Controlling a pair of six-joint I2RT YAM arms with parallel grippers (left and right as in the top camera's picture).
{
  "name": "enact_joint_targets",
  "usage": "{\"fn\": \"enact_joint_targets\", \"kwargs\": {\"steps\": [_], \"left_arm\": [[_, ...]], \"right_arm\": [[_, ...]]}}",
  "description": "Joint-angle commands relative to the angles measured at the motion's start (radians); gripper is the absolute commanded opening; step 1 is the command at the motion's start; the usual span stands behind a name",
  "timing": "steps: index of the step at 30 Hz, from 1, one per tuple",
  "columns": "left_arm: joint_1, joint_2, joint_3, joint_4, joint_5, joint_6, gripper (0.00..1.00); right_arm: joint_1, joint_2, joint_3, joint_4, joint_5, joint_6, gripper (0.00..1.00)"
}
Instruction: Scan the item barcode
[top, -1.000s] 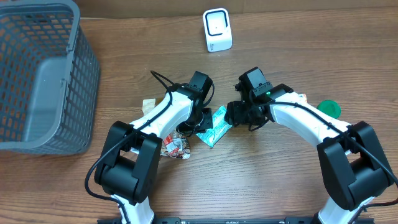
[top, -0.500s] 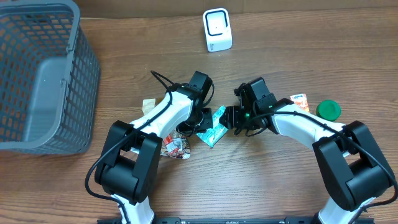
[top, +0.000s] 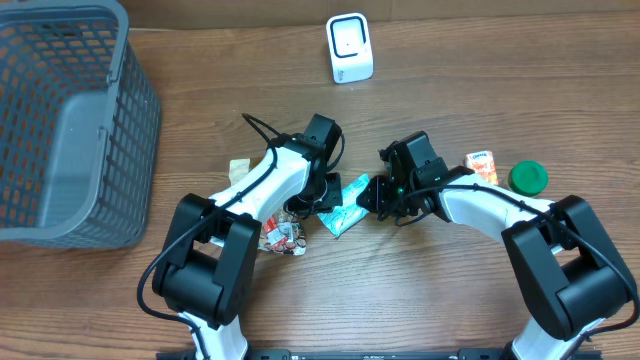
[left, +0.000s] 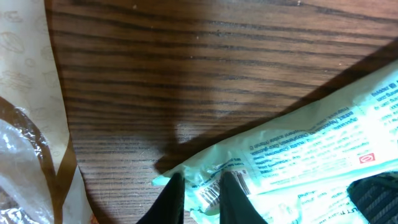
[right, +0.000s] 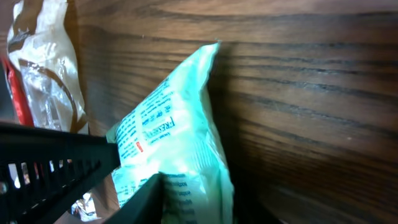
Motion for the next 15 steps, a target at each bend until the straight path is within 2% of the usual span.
{"fn": "enact_joint_targets", "kwargs": {"steps": [1, 12, 15], "left_arm": [[-0.002, 0.053, -0.009, 0.017, -0.018, -0.014, 0.13], [-0.002, 0.053, -0.009, 0.019, -0.018, -0.014, 0.13], [-0.002, 0.053, -0.008, 0.018, -0.018, -0.013, 0.1]], "right_arm": [[0.003, 0.003, -0.012, 0.006, -0.006, 0.004, 0.31], [0.002, 0.003, -0.012, 0.024, -0.076, 0.003, 0.31], [0.002, 0.003, -0.012, 0.024, -0.075, -0.008, 0.19]]}}
